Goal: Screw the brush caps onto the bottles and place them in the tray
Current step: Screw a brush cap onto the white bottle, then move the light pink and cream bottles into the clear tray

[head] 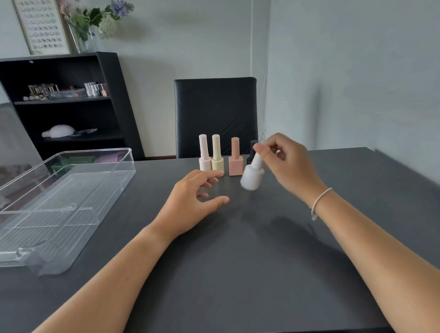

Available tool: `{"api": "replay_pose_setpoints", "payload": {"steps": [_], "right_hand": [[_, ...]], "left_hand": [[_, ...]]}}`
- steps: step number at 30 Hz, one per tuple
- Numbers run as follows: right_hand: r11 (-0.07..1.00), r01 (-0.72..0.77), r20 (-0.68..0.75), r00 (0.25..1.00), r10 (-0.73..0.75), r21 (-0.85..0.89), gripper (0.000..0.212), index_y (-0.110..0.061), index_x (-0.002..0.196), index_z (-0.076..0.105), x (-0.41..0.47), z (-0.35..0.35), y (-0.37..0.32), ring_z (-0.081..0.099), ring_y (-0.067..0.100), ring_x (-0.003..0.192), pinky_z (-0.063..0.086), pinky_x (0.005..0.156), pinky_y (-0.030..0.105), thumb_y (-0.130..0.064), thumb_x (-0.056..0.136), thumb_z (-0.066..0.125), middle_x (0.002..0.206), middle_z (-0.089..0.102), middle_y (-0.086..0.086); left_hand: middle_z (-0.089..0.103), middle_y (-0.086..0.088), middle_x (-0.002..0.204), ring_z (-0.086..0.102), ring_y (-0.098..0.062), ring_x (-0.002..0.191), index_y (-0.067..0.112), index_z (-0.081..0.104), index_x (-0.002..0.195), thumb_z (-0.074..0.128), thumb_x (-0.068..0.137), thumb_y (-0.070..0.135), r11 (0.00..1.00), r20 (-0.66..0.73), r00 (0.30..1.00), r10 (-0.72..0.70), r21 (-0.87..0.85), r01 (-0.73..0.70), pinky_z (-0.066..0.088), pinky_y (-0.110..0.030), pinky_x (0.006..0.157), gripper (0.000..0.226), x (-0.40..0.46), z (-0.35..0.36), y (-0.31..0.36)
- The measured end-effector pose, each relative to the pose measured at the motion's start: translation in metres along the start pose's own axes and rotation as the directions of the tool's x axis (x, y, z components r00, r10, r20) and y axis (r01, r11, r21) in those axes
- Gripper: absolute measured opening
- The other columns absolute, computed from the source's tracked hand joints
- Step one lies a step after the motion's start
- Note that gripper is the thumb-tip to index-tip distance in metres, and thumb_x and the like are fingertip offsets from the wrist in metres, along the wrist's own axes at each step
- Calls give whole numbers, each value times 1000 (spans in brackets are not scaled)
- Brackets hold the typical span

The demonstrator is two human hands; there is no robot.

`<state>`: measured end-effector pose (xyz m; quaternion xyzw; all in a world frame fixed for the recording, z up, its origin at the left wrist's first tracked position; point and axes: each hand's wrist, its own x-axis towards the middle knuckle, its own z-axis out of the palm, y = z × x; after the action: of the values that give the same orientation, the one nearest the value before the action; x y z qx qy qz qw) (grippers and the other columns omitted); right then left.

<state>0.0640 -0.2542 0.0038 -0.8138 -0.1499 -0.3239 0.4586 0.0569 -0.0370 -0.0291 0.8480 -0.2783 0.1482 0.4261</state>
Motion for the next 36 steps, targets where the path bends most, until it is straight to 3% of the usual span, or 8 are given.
{"api": "replay_pose_setpoints", "payload": {"steps": [6, 13, 25, 28, 32, 36], "right_hand": [[993, -86, -81, 994, 79, -86, 22, -16, 72, 56, 12, -17, 23, 46, -2, 54, 33, 54, 9, -35, 83, 61, 70, 55, -11], [972, -121, -48, 992, 114, -201, 23, -11, 81, 60, 23, -12, 43, 53, 19, 79, 37, 67, 26, -34, 85, 60, 85, 61, 1], [941, -183, -14, 982, 187, -284, 19, -19, 84, 57, 30, 0, 47, 53, 19, 84, 38, 72, 29, -37, 88, 54, 91, 60, 1], [938, -177, -55, 984, 168, -299, 28, -15, 99, 62, 31, -3, 42, 52, 16, 84, 37, 73, 28, -40, 88, 54, 94, 60, 3], [954, -48, -121, 993, 12, -298, 27, -14, 107, 61, 36, -1, 19, 55, 18, 87, 37, 73, 25, -33, 89, 54, 97, 59, 6], [964, 67, 4, 998, -69, -258, 23, -18, 108, 62, 41, 20, -6, 54, 9, 87, 39, 77, 22, -24, 88, 54, 99, 60, 0]], "left_hand": [[56, 15, 111, 52, 2, 101, 29, 62, 113, 66, 81, 36, 991, 96, 994, -49, 132, 36, 39, -4, 82, 33, 1, 2, -3], [59, 12, 113, 49, 4, 98, 27, 66, 108, 64, 81, 41, 968, 177, 983, -49, 251, 3, 28, 6, 78, 31, 2, 3, -5], [57, 14, 116, 46, 5, 103, 30, 65, 109, 62, 81, 45, 962, 228, 972, -62, 274, -3, 28, 0, 81, 32, 4, 4, -10], [55, 19, 108, 49, 6, 100, 31, 66, 106, 63, 81, 42, 972, 196, 978, -72, 235, 24, 32, 1, 82, 28, 5, 5, -10], [56, 15, 107, 53, -1, 99, 30, 63, 110, 64, 82, 36, 980, 46, 993, -111, 170, 101, 40, -15, 85, 29, 15, -1, -12], [57, 11, 103, 55, -9, 97, 24, 63, 111, 63, 83, 24, 985, -191, 975, -111, 106, 133, 43, -23, 84, 28, 39, -13, -8]]}}
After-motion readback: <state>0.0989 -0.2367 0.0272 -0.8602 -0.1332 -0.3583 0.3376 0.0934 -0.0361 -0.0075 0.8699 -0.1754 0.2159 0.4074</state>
